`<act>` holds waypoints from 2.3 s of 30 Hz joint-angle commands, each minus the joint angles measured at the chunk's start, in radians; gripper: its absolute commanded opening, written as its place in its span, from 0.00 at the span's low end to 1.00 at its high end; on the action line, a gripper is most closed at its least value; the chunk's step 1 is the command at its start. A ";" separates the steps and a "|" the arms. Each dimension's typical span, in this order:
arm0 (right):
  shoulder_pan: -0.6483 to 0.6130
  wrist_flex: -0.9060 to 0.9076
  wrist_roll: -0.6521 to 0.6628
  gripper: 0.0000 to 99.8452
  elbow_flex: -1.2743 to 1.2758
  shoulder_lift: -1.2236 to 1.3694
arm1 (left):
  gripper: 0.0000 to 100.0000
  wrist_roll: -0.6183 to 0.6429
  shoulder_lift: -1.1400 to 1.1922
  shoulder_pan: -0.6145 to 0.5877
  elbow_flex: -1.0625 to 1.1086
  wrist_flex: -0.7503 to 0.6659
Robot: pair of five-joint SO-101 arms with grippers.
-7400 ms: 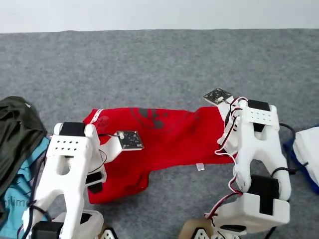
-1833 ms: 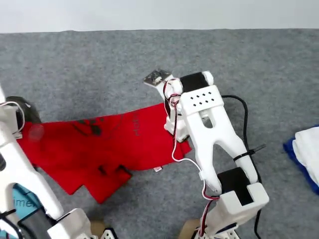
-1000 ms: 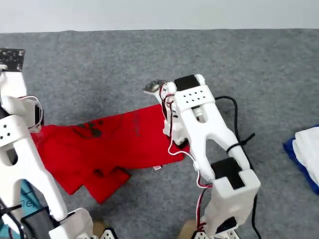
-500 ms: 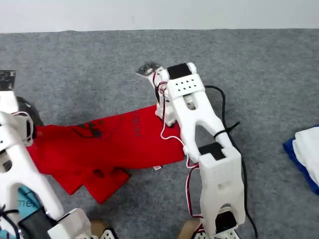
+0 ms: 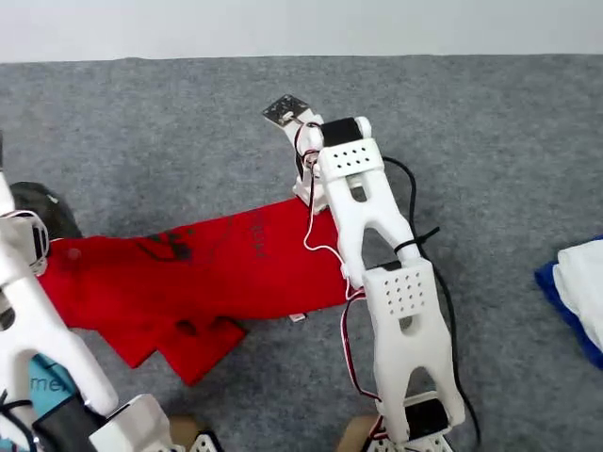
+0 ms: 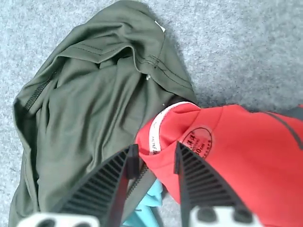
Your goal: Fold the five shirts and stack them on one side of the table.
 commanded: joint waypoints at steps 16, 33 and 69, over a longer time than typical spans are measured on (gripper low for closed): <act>0.016 0.088 0.091 0.01 -0.187 0.127 | 0.14 0.012 -0.038 -0.003 -0.005 -0.020; 0.312 0.056 0.190 0.01 -0.350 0.122 | 0.14 0.006 -0.038 -0.003 -0.005 -0.020; 0.469 0.213 0.153 0.21 -0.621 0.114 | 0.14 -0.038 -0.046 0.002 -0.007 -0.011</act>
